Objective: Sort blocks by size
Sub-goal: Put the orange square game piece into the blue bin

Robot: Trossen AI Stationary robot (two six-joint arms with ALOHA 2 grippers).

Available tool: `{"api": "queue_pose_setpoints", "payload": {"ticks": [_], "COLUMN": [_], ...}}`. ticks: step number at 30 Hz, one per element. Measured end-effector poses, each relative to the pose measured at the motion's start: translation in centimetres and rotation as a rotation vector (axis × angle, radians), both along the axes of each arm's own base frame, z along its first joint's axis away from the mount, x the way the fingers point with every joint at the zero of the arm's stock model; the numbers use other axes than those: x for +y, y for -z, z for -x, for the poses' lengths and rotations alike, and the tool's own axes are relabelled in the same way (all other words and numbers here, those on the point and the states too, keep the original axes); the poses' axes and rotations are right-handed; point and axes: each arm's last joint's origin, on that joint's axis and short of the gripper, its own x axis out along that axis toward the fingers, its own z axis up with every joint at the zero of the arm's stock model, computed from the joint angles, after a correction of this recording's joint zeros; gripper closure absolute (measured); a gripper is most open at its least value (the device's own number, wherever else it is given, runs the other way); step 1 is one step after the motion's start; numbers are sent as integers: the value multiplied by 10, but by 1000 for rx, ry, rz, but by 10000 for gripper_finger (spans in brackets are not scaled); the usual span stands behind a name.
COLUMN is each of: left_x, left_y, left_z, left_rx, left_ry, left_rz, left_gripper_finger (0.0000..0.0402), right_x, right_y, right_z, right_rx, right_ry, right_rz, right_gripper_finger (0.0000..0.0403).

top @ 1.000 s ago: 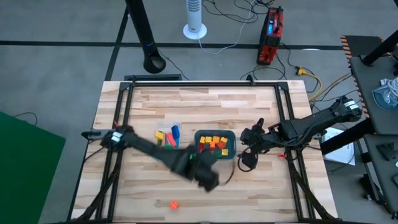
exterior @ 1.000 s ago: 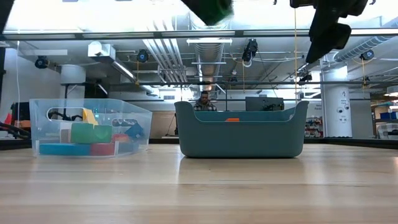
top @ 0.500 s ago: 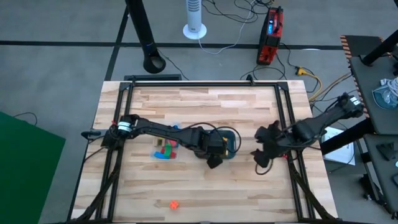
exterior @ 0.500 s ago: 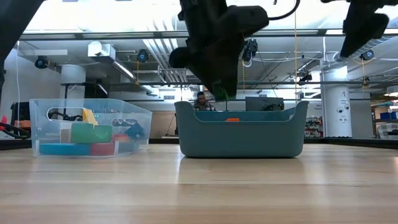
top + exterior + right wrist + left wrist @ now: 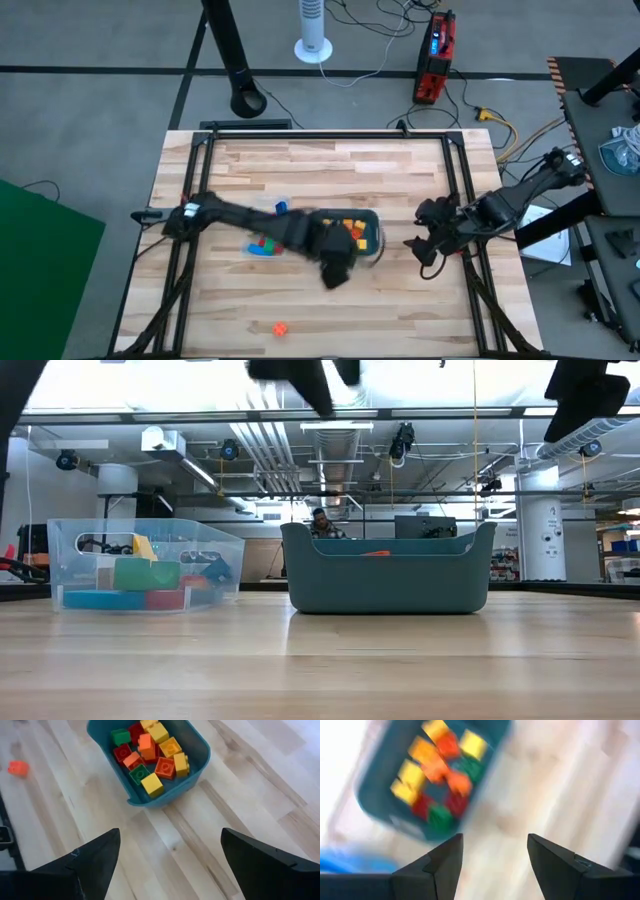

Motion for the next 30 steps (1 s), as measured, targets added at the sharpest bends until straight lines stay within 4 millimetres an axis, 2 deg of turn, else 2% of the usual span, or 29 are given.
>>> {"api": "queue_pose_setpoints", "payload": {"ticks": [4, 7, 11, 14, 18, 21, 24, 30], "left_x": [-53, -96, -144, -165, -181, -183, -186, -177], "left_y": [-22, -26, -15, 7, 39, 63, 86, 112], "left_z": [32, 57, 89, 107, 117, 111, 103, 105], "left_rx": [23, 25, 57, 108, 153, 208, 185, 224], "left_ry": [11, -35, -176, -289, -368, -372, -355, -423], "left_rz": [40, 90, 160, 149, 153, 225, 297, 266], "left_gripper_finger": [194, 194, 194, 194, 194, 194, 194, 194], "right_x": [2, 3, 4, 5, 6, 7, 7, 8], "right_y": [6, 10, 12, 12, 10, 9, 9, 9], "right_z": [-3, -5, -7, -9, -12, -14, -14, -14], "right_rx": [26, 44, 47, 31, -3, -25, -26, -17], "right_ry": [-7, -22, -50, -71, -93, -98, -95, -97], "right_rz": [16, 33, 50, 52, 46, 38, 35, 6], "right_gripper_finger": [74, 80, 83, 78, 70, 66, 65, 74]}}
